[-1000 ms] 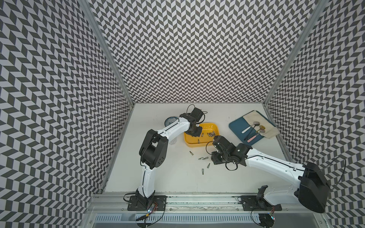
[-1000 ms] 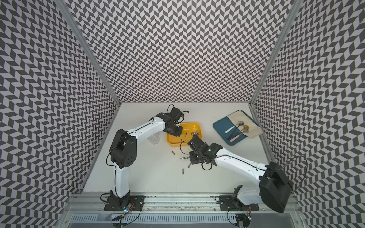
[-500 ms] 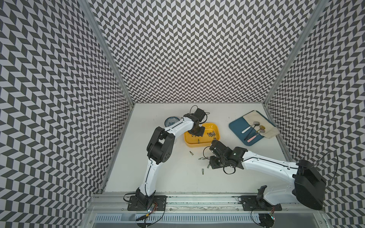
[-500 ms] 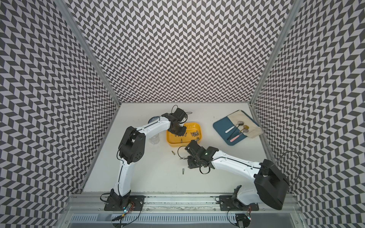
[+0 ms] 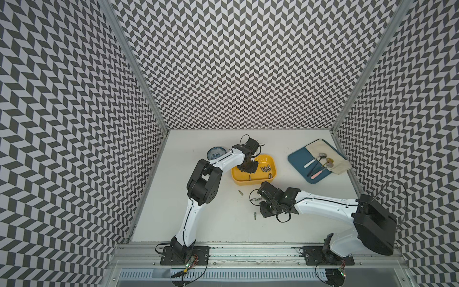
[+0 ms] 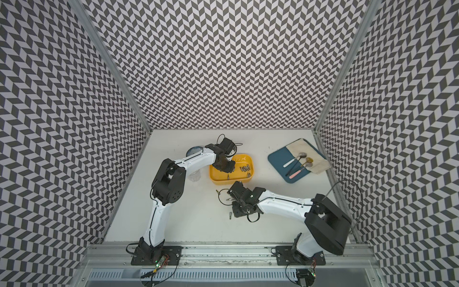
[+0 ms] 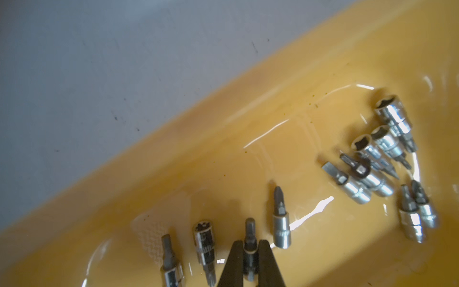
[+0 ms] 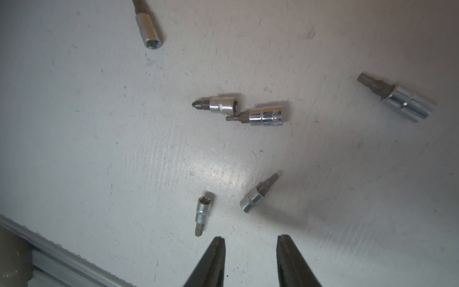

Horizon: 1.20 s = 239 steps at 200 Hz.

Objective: Put the bit on the desktop into the storage box
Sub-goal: Place the screwdriver bit in the storage box, then pick up the screwdriver bit from the center of the board.

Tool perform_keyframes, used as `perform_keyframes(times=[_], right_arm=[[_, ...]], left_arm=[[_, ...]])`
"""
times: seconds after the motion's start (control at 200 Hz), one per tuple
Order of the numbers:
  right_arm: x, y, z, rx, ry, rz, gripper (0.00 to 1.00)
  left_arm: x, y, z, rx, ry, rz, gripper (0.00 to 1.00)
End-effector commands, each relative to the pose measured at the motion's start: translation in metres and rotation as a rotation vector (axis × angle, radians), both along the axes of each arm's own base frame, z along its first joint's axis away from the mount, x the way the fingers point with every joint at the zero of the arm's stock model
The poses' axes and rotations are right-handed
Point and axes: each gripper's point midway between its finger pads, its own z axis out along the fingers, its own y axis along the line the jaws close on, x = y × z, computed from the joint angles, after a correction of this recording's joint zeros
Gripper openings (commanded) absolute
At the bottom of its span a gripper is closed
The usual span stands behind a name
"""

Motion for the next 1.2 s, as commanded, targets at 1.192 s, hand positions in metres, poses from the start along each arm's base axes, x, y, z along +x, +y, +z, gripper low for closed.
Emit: perform_keyframes(times=[1.192], right_arm=[[0.023,0.009,-0.028,-0.155,-0.012,0.033,0.29]], left_arm=[[-0.046,0.061,0.154,-0.145,-0.248,0.094,0.28]])
